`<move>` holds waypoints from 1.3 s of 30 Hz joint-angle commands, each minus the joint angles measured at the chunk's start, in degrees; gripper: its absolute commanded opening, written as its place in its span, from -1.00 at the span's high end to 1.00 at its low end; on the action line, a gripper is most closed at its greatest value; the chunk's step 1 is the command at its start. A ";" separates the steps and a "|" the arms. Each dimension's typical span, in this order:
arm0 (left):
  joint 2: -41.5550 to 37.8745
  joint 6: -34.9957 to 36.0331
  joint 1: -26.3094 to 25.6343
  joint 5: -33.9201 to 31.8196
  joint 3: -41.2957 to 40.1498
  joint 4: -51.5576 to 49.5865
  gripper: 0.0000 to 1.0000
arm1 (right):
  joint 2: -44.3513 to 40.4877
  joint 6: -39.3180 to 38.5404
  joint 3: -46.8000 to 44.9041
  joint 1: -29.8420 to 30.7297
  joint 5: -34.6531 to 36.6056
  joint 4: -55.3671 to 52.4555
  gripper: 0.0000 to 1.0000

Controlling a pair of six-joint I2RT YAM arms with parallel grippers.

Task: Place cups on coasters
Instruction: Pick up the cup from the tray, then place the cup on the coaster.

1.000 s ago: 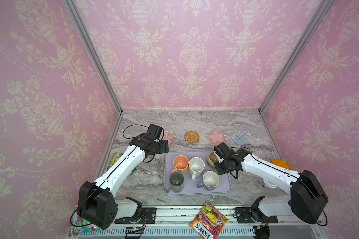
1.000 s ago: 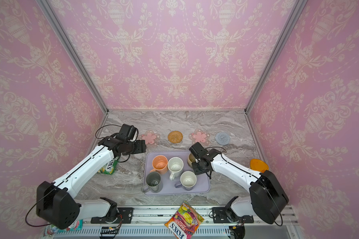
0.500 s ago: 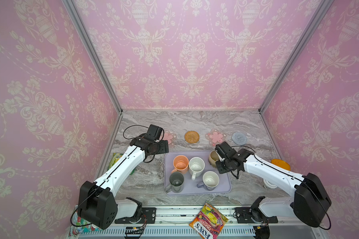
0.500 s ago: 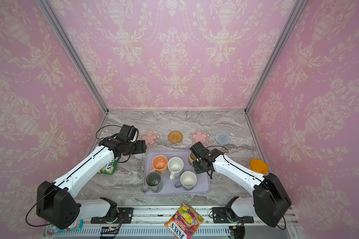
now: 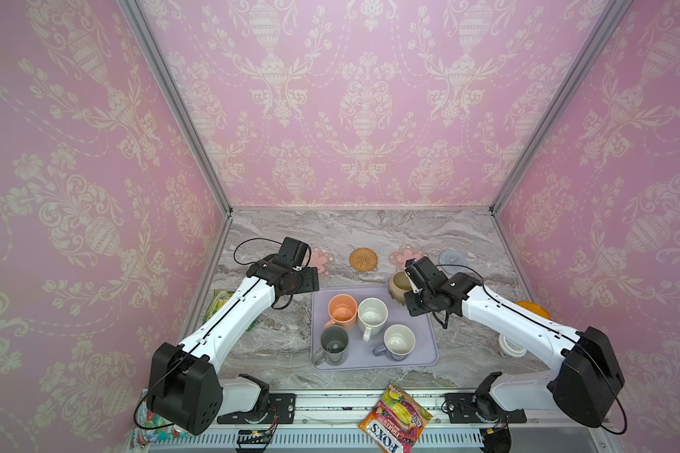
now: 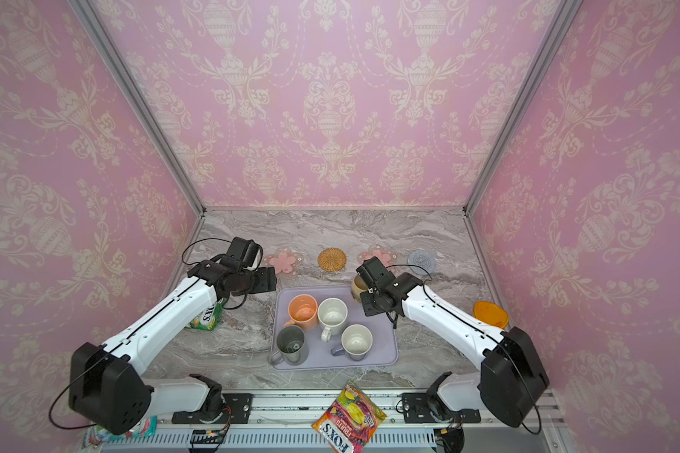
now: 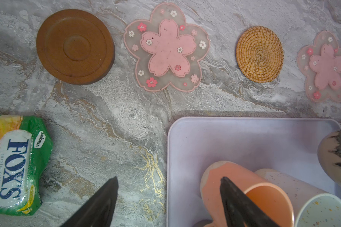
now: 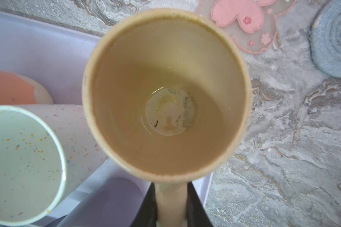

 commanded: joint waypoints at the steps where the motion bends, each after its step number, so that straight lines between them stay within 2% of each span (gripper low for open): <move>1: -1.01 1.90 -0.28 -2.39 -0.68 -0.87 -0.67 | 1.20 -1.46 4.74 -0.08 2.85 3.98 1.00; 19: 0.77 3.92 0.61 -3.66 0.24 0.66 -0.67 | 14.43 -1.91 18.87 -1.23 3.64 11.68 1.00; 29: 3.41 4.55 3.60 -2.01 1.22 2.02 -0.66 | 23.38 -0.49 25.90 -1.18 3.81 17.06 1.00; 39: 5.91 4.86 6.21 0.21 1.47 3.89 -0.66 | 30.75 0.64 31.73 -0.02 7.40 18.10 1.00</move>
